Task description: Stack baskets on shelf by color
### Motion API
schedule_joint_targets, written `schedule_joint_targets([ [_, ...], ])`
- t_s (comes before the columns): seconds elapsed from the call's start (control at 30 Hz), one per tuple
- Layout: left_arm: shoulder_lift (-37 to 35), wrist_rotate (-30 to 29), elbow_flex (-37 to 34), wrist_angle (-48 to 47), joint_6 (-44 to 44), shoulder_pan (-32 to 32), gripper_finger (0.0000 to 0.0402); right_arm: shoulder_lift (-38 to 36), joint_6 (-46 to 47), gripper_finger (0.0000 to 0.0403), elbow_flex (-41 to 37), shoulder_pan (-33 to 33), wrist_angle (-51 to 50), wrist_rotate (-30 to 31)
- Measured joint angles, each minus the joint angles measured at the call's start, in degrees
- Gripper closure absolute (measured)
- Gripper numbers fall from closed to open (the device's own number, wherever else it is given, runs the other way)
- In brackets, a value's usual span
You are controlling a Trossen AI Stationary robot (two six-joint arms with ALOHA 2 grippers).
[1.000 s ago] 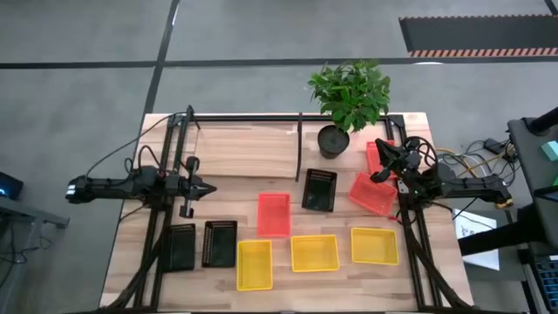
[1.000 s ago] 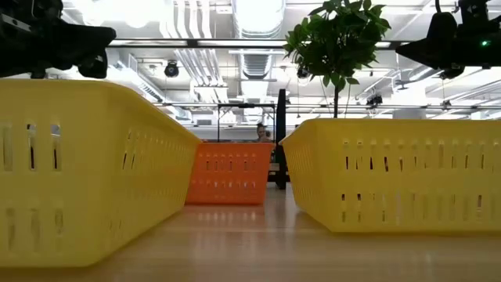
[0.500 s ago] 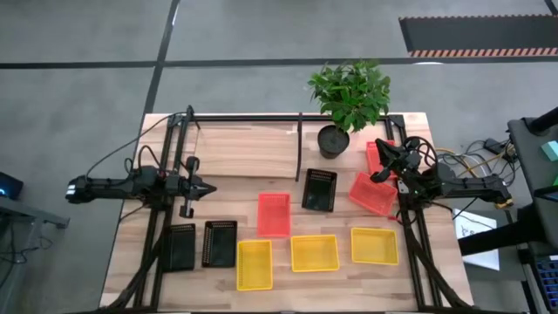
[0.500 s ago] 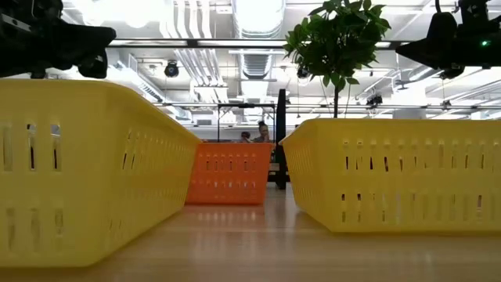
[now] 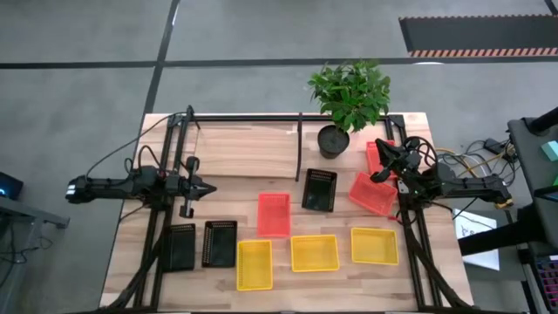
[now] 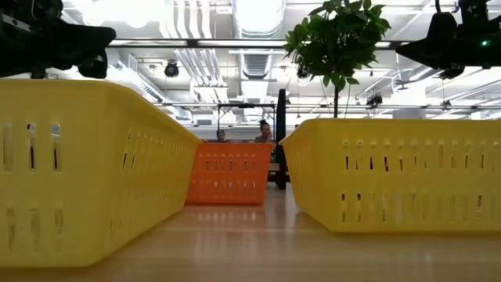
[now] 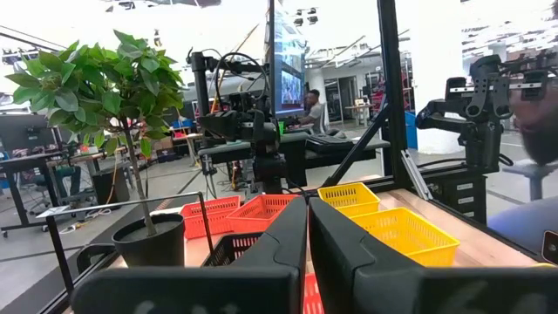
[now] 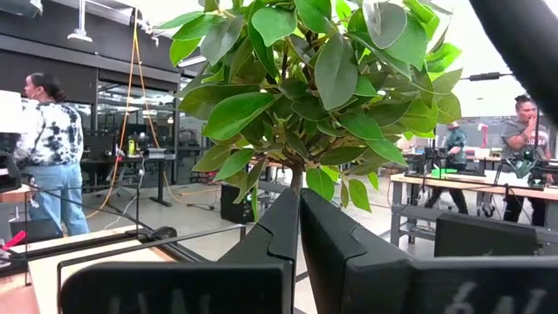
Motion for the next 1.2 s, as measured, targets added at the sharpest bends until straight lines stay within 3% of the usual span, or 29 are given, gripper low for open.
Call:
schedule_joint_targets([
  [1.1, 0.0, 0.0, 0.0, 0.3, 0.0, 0.0, 0.0402, 0.0, 2.9, 0.0394, 0.0, 0.0, 0.0, 0.0],
  [1.2, 0.0, 1.0, 0.0, 2.6, -8.3, -0.1, 0.0402, 0.0, 5.3, 0.0394, 0.0, 0.0, -0.1, 0.0],
])
